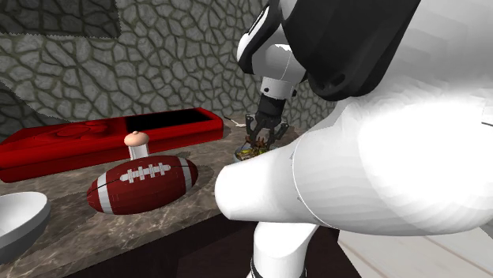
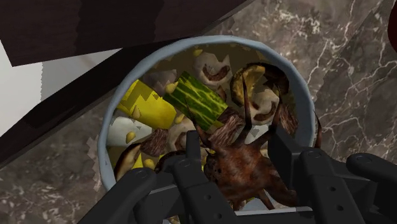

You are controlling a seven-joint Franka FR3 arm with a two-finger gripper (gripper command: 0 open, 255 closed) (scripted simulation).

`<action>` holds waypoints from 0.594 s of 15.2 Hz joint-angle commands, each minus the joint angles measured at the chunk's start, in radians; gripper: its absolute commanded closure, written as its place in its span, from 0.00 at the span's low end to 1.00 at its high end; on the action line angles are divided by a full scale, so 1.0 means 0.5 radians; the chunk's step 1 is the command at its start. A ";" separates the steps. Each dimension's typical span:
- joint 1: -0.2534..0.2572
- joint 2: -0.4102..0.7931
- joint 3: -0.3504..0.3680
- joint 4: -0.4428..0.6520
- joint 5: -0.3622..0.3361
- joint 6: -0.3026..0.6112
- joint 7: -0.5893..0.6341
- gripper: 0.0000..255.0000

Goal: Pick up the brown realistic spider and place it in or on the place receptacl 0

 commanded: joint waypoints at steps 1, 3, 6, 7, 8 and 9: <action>0.000 0.002 0.000 -0.006 -0.001 -0.001 0.000 1.00; -0.001 0.002 0.000 -0.006 -0.001 -0.001 0.000 1.00; -0.002 -0.001 0.000 -0.007 -0.002 -0.003 -0.001 0.00; -0.002 -0.001 0.000 -0.007 -0.002 -0.003 -0.001 0.00; -0.002 -0.001 0.000 -0.007 -0.002 -0.003 -0.001 0.00; -0.001 0.002 0.000 -0.006 -0.001 -0.001 0.000 0.00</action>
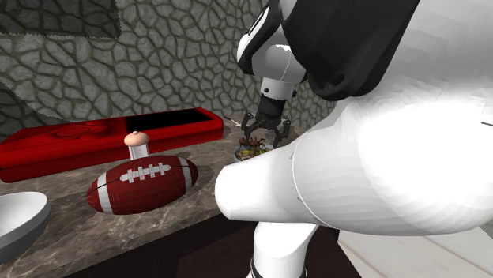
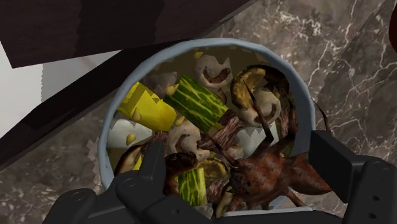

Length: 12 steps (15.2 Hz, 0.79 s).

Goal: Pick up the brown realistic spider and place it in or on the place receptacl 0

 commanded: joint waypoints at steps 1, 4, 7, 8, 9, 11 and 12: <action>-0.003 -0.010 0.000 0.062 -0.003 -0.073 0.001 0.00; -0.008 -0.022 -0.003 0.243 -0.008 -0.267 0.003 0.00; -0.008 -0.023 -0.003 0.243 -0.008 -0.267 0.003 0.00; -0.008 -0.023 -0.003 0.243 -0.008 -0.267 0.003 0.00; -0.008 -0.022 -0.003 0.243 -0.008 -0.267 0.003 0.00; -0.008 -0.022 -0.003 0.243 -0.008 -0.267 0.003 0.00; -0.008 -0.022 -0.003 0.243 -0.008 -0.267 0.003 0.00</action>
